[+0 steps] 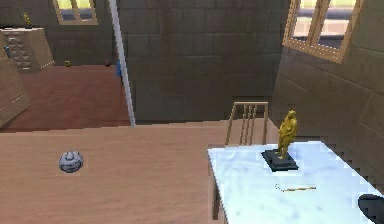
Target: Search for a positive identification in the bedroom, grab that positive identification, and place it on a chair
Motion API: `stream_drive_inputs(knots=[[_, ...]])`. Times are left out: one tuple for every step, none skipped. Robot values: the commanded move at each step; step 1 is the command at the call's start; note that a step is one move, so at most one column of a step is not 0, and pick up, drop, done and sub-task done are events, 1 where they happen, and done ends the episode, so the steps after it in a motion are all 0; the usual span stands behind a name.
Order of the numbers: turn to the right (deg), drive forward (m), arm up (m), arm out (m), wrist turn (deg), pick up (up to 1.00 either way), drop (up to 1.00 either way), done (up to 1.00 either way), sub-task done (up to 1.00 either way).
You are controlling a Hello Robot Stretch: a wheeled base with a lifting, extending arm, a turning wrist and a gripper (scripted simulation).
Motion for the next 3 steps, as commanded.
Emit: stream_drive_inputs(knots=[[0.0, 0.0, 0.0, 0.0, 45.0, 0.0, 0.0, 0.0, 0.0], [0.0, 0.0, 0.0, 0.02, 0.0, 0.0, 0.0, 0.0, 0.0], [0.0, 0.0, 0.0, 0.0, 45.0, 0.0, 0.0, 0.0, 0.0]])
